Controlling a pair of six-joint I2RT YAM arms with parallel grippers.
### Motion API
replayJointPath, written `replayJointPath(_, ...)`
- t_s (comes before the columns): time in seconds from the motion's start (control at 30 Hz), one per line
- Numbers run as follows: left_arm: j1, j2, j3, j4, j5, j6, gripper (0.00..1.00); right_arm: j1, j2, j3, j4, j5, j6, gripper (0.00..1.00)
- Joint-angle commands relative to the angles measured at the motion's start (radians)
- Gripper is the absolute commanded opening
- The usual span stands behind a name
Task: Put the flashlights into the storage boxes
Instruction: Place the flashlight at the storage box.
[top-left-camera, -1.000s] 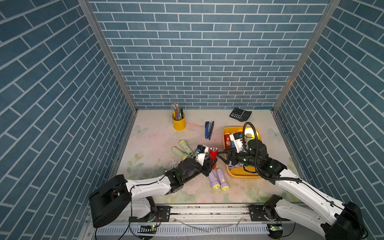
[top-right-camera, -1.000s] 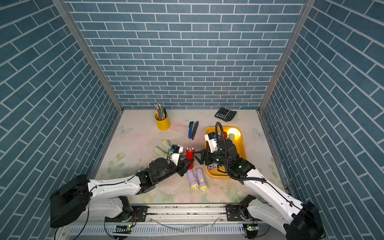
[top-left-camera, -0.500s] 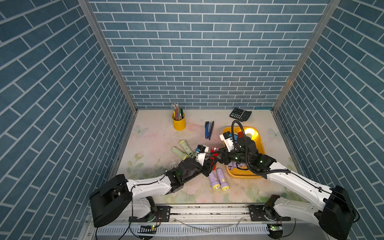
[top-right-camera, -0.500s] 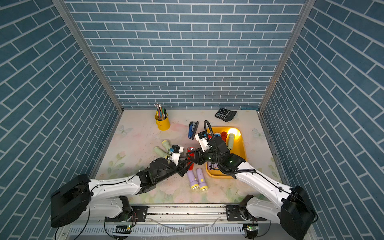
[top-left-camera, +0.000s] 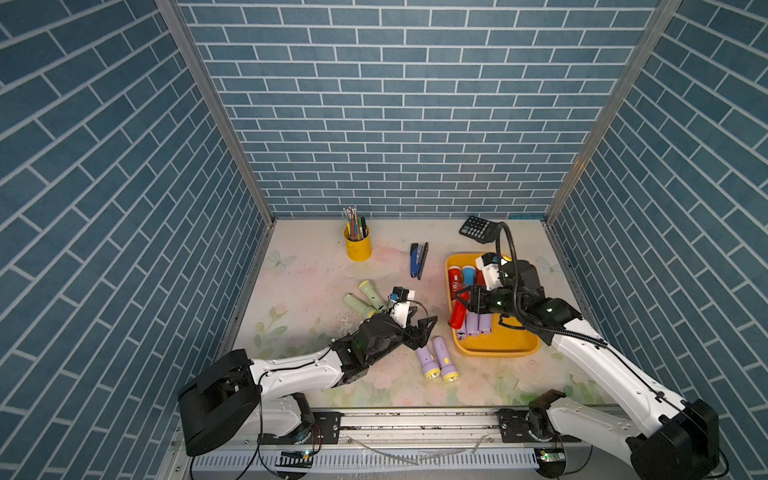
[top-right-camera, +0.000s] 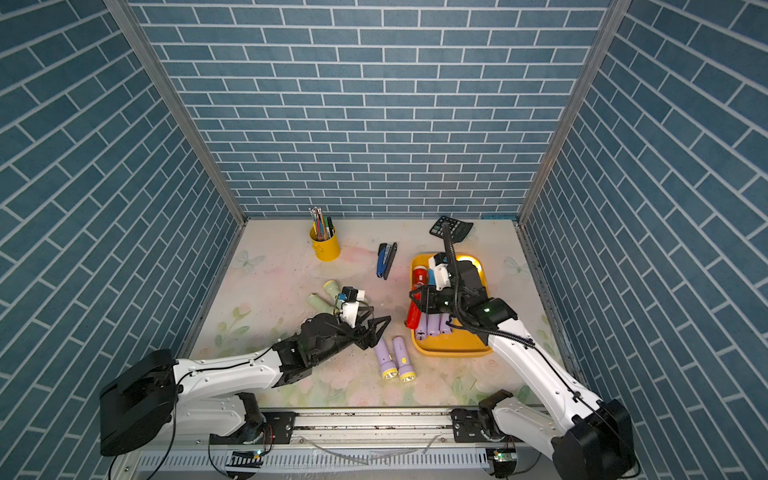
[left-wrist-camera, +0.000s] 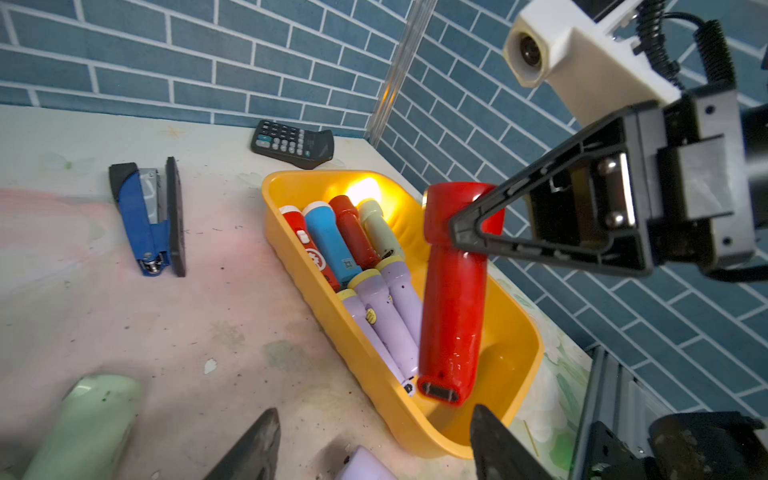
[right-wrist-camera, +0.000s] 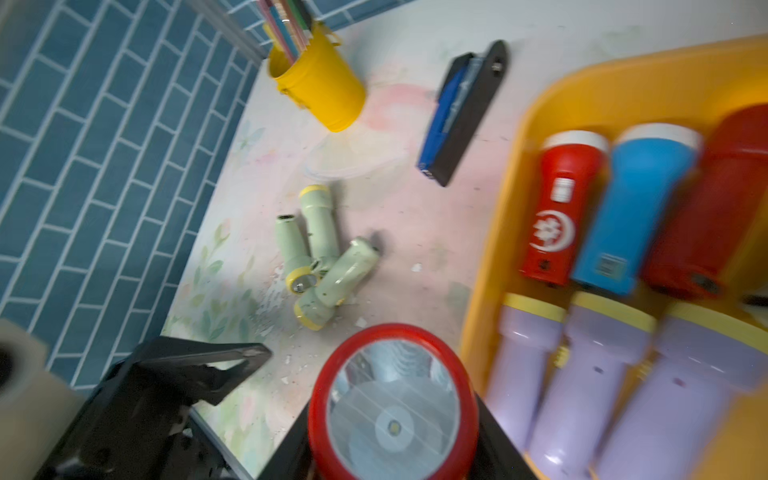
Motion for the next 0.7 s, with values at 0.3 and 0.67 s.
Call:
replayJointPath(0.3,0.012,-0.018,0.095,-0.255,-0.062,-0.03,0.78,-0.278,0.352,0.285,-0.632,-0.077,-0.317,0.3)
replayJointPath(0.67,0.031,-0.022,0.087,-0.273,-0.054,-0.026,0.79,-0.399,0.55,0.386,-0.642,-0.017,-0.327,0.31)
